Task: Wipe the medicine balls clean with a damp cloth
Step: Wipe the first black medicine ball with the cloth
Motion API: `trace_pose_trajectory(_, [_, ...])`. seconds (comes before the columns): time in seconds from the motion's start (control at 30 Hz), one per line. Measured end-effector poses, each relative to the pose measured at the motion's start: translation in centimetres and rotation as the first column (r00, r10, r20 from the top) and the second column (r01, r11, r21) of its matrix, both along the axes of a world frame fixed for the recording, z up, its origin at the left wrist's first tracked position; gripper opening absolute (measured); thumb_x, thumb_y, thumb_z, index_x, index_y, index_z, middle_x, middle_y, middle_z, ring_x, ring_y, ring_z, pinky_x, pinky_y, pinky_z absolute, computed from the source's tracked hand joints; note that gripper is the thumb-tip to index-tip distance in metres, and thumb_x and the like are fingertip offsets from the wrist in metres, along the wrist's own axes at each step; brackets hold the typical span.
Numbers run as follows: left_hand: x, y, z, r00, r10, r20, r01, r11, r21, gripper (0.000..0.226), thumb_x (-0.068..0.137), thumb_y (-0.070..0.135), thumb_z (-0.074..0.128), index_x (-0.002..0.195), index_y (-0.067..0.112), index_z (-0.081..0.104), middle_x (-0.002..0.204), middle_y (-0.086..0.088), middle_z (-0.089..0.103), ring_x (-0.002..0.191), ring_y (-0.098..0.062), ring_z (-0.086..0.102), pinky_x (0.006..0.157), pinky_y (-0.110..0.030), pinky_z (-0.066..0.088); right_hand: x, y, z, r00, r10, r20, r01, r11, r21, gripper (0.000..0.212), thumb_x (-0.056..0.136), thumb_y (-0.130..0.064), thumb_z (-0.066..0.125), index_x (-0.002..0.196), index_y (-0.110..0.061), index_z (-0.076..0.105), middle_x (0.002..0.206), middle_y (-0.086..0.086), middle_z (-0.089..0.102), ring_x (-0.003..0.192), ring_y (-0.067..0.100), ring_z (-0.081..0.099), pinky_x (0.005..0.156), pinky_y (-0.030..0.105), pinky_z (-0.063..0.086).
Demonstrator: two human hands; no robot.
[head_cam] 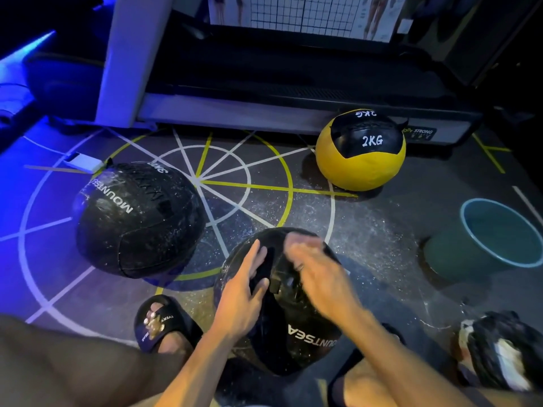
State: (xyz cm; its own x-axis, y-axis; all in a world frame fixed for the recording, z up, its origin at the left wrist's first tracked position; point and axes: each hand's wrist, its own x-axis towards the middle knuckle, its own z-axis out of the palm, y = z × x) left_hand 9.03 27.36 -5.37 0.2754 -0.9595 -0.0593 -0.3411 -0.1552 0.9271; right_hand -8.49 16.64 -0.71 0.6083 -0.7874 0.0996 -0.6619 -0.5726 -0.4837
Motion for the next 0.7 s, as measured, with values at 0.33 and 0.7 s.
trace_pose_trajectory(0.33, [-0.5, 0.2, 0.0, 0.999, 0.032, 0.039, -0.032, 0.999, 0.003, 0.079, 0.104, 0.018, 0.060, 0.162, 0.040, 0.011, 0.153, 0.037, 0.039, 0.135, 0.019, 0.038, 0.104, 0.000, 0.024, 1.2, -0.7, -0.7, 0.993, 0.113, 0.023, -0.114, 0.991, 0.063, 0.038, 0.111, -0.028, 0.036, 0.145, -0.038, 0.050, 0.151, -0.008, 0.052, 0.133, 0.011, 0.053, 0.113, 0.030, 0.043])
trace_pose_trajectory(0.7, [-0.4, 0.5, 0.1, 0.998, 0.033, 0.046, -0.033, 0.999, -0.001, 0.083, 0.103, 0.018, 0.061, 0.163, 0.038, 0.008, 0.153, 0.035, 0.041, 0.140, 0.011, 0.040, 0.114, -0.021, 0.034, 0.4, -3.4, -0.2, 0.999, 0.001, 0.035, -0.007, 0.986, 0.168, 0.037, 0.108, -0.021, 0.046, 0.135, -0.046, 0.054, 0.110, -0.020, 0.066, 0.091, -0.006, 0.062, 0.082, 0.015, 0.050])
